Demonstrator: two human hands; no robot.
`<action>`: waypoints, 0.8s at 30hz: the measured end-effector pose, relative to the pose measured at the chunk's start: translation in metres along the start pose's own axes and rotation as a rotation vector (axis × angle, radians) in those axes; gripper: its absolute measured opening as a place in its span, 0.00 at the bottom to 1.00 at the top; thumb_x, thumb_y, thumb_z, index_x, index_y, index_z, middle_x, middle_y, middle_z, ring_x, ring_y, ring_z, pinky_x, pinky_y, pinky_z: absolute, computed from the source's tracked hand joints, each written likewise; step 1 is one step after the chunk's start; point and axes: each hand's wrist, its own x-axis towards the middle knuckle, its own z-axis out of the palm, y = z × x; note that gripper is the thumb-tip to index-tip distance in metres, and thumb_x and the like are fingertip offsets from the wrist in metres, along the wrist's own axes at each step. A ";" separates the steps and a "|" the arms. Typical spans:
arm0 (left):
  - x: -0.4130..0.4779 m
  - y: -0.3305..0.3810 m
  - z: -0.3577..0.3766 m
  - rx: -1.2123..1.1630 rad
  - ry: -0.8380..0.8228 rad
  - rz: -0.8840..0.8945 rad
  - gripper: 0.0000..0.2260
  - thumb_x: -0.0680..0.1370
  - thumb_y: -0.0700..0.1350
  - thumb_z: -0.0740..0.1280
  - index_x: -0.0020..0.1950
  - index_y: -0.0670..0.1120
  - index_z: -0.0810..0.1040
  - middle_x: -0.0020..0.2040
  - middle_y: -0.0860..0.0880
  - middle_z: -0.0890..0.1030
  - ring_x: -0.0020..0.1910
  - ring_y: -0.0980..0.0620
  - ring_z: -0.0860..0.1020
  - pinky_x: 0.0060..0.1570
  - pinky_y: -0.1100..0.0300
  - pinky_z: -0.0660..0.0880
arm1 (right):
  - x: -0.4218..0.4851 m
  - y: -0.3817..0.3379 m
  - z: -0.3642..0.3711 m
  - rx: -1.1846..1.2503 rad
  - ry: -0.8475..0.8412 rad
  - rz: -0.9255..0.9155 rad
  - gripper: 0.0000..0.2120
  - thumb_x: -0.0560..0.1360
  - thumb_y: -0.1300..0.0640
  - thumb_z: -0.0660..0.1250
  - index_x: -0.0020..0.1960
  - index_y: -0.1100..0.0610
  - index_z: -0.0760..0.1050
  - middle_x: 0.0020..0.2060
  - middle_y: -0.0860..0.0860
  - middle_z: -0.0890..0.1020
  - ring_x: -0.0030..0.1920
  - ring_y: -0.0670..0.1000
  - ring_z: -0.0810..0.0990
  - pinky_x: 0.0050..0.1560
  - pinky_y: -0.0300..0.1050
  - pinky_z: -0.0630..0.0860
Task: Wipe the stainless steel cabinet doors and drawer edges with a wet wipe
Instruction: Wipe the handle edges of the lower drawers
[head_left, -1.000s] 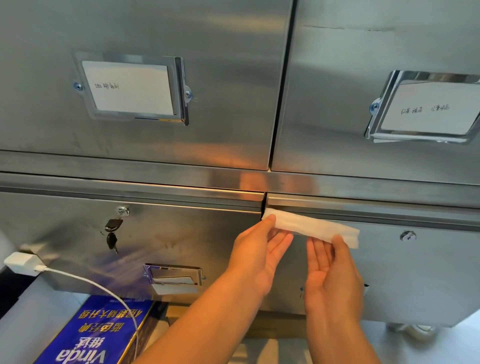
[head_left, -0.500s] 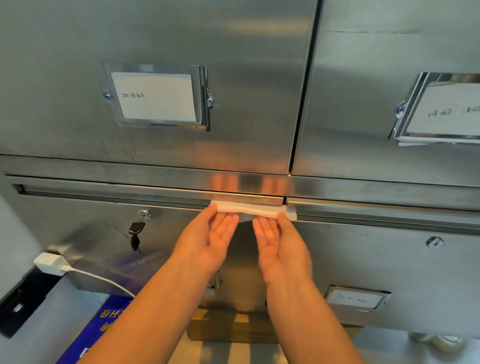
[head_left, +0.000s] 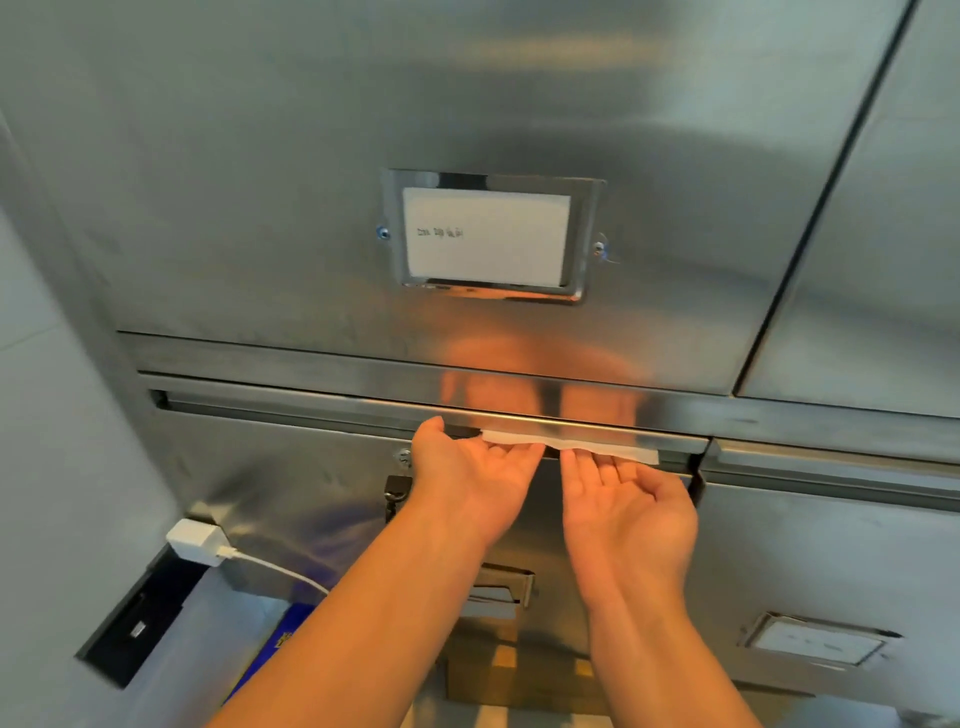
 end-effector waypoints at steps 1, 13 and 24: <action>-0.001 0.011 -0.003 0.004 0.012 0.009 0.27 0.82 0.56 0.51 0.65 0.35 0.69 0.62 0.33 0.75 0.62 0.35 0.72 0.66 0.42 0.65 | -0.001 0.011 0.003 -0.001 -0.004 0.009 0.18 0.78 0.61 0.50 0.64 0.61 0.71 0.60 0.58 0.78 0.63 0.59 0.74 0.69 0.56 0.65; -0.025 0.180 -0.062 -0.057 -0.003 0.145 0.30 0.82 0.56 0.47 0.66 0.29 0.65 0.61 0.28 0.73 0.63 0.32 0.70 0.62 0.40 0.65 | -0.014 0.176 0.040 -0.087 -0.060 0.198 0.18 0.79 0.62 0.50 0.64 0.63 0.72 0.57 0.59 0.80 0.58 0.57 0.78 0.62 0.54 0.72; -0.035 0.266 -0.093 -0.197 -0.056 0.322 0.28 0.82 0.52 0.47 0.68 0.29 0.63 0.62 0.28 0.71 0.65 0.30 0.68 0.67 0.40 0.60 | -0.023 0.275 0.059 -0.130 -0.132 0.344 0.18 0.78 0.64 0.50 0.58 0.61 0.76 0.57 0.57 0.81 0.59 0.54 0.78 0.67 0.52 0.69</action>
